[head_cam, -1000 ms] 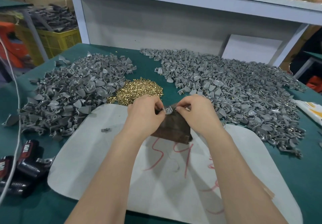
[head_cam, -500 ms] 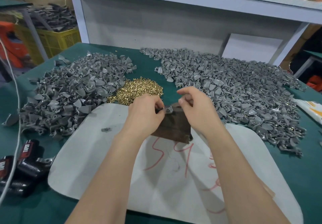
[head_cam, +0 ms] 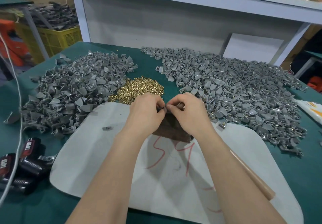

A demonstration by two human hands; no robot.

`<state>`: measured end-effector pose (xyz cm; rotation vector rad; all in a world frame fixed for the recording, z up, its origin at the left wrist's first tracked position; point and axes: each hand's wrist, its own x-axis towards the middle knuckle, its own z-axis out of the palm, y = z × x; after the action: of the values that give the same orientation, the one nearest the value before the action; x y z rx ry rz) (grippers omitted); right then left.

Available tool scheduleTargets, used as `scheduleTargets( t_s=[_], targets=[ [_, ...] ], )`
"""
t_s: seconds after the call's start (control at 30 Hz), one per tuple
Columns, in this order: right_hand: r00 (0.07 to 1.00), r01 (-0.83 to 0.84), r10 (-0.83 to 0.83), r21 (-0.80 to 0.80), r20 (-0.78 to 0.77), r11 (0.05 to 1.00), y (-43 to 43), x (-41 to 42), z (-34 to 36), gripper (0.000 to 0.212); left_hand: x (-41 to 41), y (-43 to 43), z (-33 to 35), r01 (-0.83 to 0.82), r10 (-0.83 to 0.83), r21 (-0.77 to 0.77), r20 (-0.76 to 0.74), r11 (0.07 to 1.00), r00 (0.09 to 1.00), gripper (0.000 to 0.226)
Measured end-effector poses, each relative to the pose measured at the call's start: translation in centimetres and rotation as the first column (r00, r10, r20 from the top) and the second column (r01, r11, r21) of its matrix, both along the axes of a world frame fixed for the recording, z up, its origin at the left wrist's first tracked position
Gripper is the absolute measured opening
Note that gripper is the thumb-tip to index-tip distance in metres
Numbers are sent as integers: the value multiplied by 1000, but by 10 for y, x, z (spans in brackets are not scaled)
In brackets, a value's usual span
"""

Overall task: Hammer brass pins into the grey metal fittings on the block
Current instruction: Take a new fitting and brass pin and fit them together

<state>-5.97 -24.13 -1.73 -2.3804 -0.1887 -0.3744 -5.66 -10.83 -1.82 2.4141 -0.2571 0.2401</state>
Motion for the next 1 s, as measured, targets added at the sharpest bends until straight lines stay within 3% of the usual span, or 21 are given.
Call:
scheduleTargets(
  t_s=[0.3, 0.53, 0.77, 1.0],
  targets=[
    [998, 35, -36, -19, -43, 999, 1, -1, 2, 10, 0, 0, 0, -20, 19, 16, 30, 1000, 999, 8],
    [996, -3, -25, -318, -85, 948, 8, 1, 18, 6, -1, 0, 2, -13, 11, 54, 42, 998, 999, 9],
    [990, -54, -12, -451, -141, 891, 15, 4, 29, 9, -1, -1, 3, -6, 1, 129, 34, 992, 999, 13],
    [983, -2, -30, -171, -181, 985, 2, 5, 18, 20, -4, -2, 6, -40, 37, 110, 33, 993, 999, 7]
  ],
)
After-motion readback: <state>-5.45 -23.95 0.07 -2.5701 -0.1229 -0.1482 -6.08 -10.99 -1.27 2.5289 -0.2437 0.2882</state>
